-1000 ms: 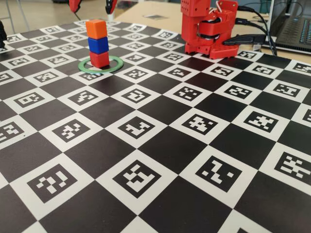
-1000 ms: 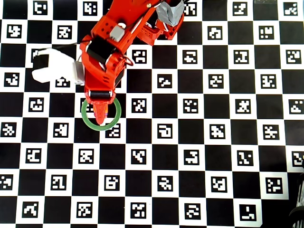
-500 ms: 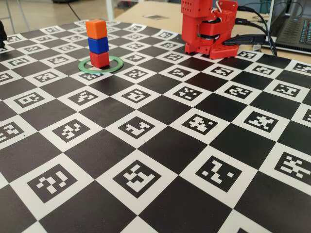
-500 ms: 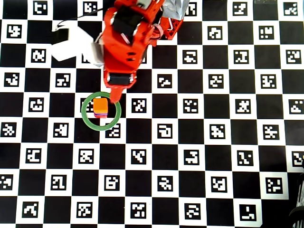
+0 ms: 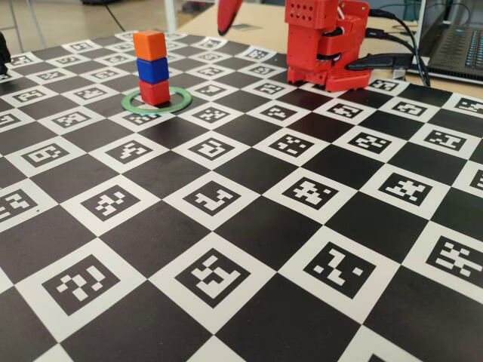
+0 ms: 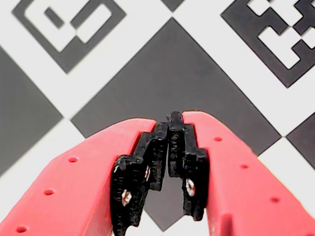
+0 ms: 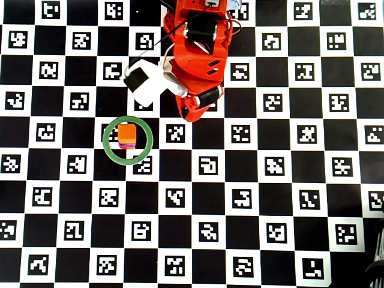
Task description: Grab the red cube then put it in the green circle then put the blue cube on top and finally the orange cube on top
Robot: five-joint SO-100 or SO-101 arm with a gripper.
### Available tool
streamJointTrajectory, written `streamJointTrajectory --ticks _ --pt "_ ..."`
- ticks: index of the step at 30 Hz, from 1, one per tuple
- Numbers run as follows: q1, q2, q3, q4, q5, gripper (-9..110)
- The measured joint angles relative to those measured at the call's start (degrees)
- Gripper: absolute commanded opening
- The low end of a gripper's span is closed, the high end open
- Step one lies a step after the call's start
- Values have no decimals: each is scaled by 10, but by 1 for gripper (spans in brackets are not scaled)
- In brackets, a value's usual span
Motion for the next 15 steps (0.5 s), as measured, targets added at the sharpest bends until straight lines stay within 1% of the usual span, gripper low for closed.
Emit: streamJointTrajectory --ticks 4,9,13,15 --pt "-15 83 77 -25 -57 -6" --pt "-30 161 158 -25 -139 -6" --pt "-55 226 211 0 -231 -6" --pt "-58 250 224 16 -258 -6"
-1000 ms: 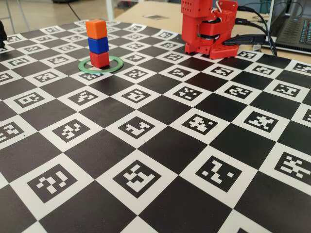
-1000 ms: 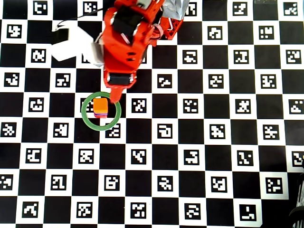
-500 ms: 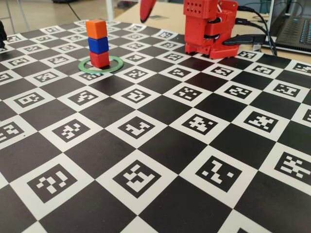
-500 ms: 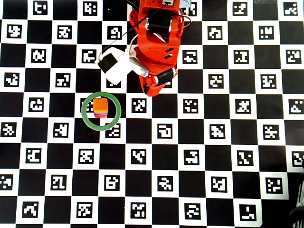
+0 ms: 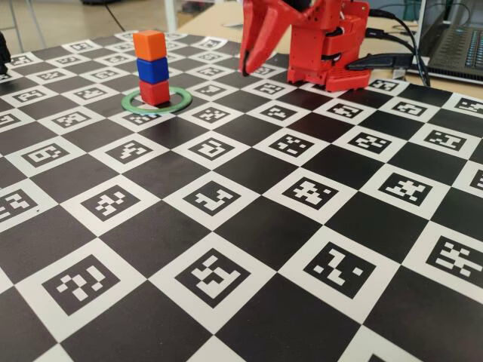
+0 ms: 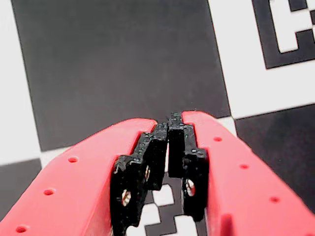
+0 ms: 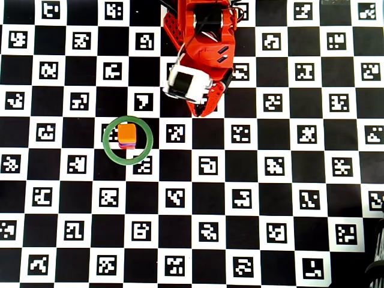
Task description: Grab the red cube then put it in the green circle then put the blue cube on top and finally the orange cube on top
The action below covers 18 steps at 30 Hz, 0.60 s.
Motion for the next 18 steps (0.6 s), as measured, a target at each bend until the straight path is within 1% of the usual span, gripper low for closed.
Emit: streamJointTrajectory --ticks 7,13,18 --pt "3 71 50 63 -34 -6" --pt "20 115 98 91 -40 -6" --pt "38 130 107 97 -39 -6"
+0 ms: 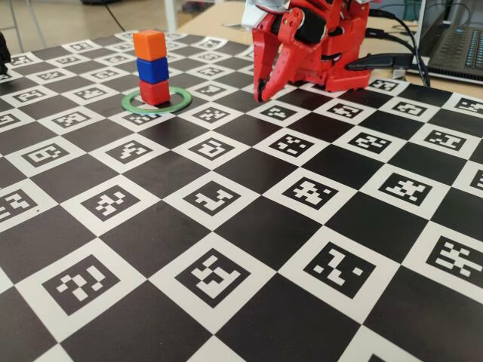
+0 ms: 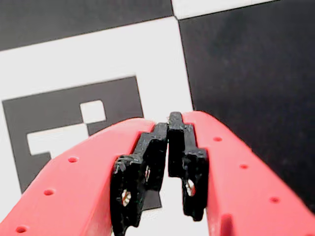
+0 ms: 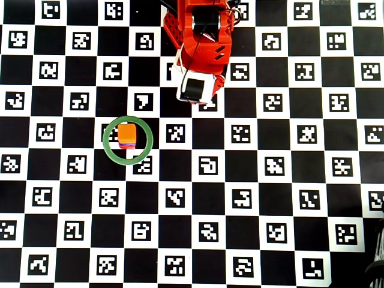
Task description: Grab the red cube then put it in the green circle then put the blue cube on top and finally the orange cube on top
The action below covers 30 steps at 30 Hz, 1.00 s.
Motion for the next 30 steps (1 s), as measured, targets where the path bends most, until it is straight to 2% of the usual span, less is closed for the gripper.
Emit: streamJointTrajectory --ticks 13,30 --pt "18 0 0 15 -54 -6" --pt "18 0 0 16 -60 -6"
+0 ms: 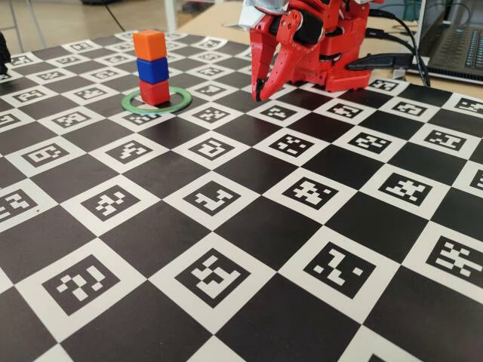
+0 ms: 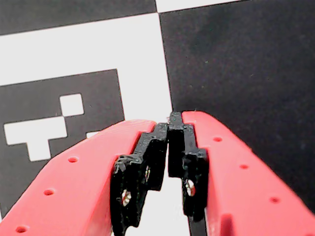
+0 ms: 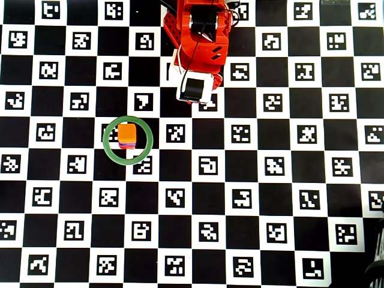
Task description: Grab the red cube then put it in the green circle then put the blue cube on top and finally the orange cube on top
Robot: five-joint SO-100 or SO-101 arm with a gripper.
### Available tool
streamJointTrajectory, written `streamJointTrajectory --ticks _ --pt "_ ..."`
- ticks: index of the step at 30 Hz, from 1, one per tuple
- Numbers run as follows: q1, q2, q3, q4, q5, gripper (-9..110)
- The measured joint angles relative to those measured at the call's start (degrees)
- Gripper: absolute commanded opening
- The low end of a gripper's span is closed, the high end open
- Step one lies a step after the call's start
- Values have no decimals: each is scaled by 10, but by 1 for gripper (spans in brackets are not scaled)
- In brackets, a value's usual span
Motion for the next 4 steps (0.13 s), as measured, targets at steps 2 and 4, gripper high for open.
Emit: streamJointTrajectory --ticks 2,4 --pt "0 0 0 0 0 -6" --pt "0 0 0 0 0 -6"
